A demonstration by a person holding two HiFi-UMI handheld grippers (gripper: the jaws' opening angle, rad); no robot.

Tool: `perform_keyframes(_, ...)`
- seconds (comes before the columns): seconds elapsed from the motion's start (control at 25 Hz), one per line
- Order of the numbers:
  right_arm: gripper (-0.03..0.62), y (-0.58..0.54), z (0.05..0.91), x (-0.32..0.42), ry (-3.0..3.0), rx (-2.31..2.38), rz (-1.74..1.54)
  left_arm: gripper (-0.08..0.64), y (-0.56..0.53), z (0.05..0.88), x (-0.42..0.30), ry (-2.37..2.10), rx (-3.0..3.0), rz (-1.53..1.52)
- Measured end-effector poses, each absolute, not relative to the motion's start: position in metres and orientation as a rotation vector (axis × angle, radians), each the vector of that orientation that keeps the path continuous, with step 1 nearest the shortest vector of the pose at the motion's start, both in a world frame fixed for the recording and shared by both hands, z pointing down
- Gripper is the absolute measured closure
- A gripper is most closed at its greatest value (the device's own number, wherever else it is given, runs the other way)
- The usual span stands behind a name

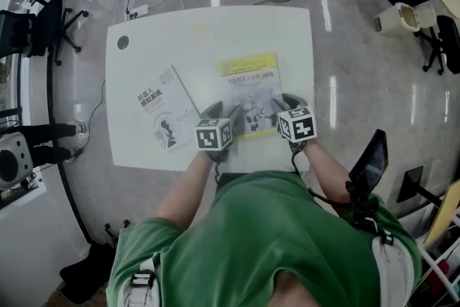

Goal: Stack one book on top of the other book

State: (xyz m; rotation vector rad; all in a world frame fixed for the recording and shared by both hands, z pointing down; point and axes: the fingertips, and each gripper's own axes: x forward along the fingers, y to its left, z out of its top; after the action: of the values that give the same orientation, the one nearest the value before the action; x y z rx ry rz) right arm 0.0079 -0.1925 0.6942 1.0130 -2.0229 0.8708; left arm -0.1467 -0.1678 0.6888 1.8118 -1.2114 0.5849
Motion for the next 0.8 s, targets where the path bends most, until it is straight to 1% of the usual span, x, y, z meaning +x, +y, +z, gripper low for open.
perform_keyframes(0.16,0.443,-0.191,0.693,0.007,-2.02,1.012,0.866,0.26,-0.165,0.692,-0.14,-1.247,1.841,0.687)
perform_keyframes(0.28,0.443,-0.19,0.691,0.007,-2.017,1.008,0.875,0.262,-0.165,0.69,-0.132,-1.239,1.839,0.724)
perform_keyframes(0.36,0.443,-0.189,0.691,0.006,-2.017,1.008,0.88,0.241,-0.165,0.688,-0.129,-1.238,1.828,0.744)
perform_keyframes(0.44,0.443,-0.187,0.691,0.005,-2.017,1.012,0.887,0.241,-0.164,0.687,-0.13,-1.23,1.802,0.696)
perform_keyframes(0.56,0.444,-0.187,0.691,0.004,-2.018,1.022,0.896,0.244,-0.165,0.685,-0.131,-1.189,1.714,0.5)
perform_keyframes(0.6,0.444,-0.187,0.691,0.005,-2.018,1.024,0.898,0.251,-0.166,0.682,-0.133,-1.18,1.696,0.452)
perform_keyframes(0.8,0.443,-0.189,0.692,0.007,-2.018,1.036,0.915,0.333,-0.172,0.658,-0.143,-1.188,1.717,0.279)
